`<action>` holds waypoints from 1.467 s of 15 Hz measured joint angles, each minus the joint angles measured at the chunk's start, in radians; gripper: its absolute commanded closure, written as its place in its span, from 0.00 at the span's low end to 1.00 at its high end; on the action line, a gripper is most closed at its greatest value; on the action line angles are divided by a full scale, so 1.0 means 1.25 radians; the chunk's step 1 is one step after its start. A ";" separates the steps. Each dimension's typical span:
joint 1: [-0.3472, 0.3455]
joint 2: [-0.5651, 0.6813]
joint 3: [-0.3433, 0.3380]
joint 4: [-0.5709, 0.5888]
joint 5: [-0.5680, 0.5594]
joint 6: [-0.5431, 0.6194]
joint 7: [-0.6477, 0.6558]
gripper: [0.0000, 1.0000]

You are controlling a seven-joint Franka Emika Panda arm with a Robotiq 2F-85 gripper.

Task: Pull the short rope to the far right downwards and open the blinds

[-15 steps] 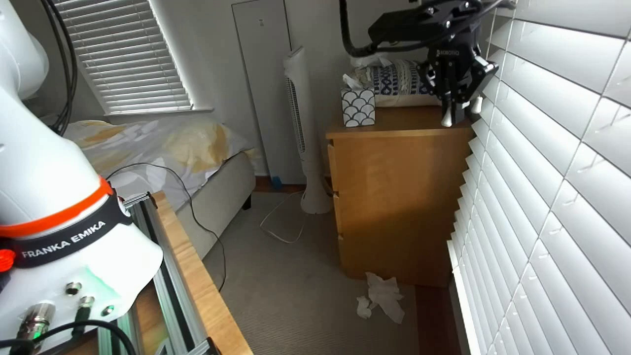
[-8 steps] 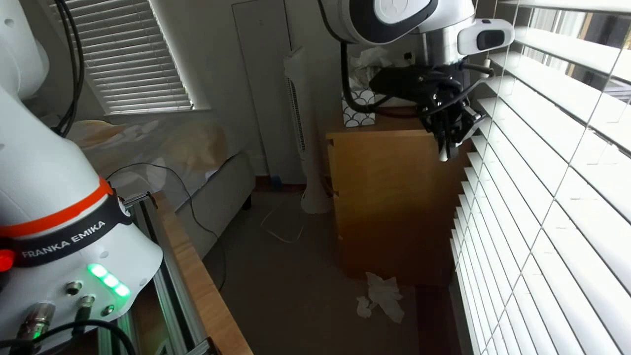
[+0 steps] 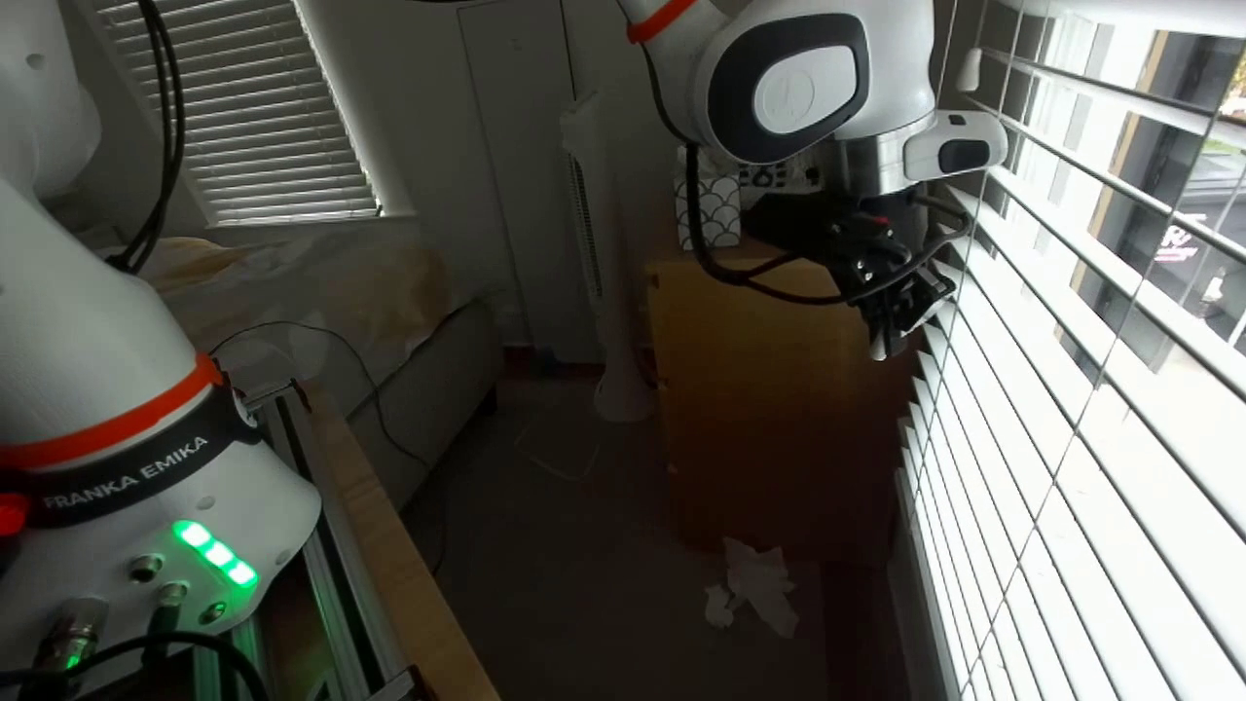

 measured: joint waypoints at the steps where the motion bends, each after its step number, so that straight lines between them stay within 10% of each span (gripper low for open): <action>1: -0.003 0.014 0.003 0.006 0.000 0.000 0.001 0.96; 2: -0.007 0.027 0.005 0.013 0.000 0.000 0.002 0.60; 11: 0.005 0.009 0.003 0.037 -0.005 -0.004 0.042 0.02; 22: 0.118 -0.328 -0.056 -0.060 -0.128 -0.313 0.350 0.00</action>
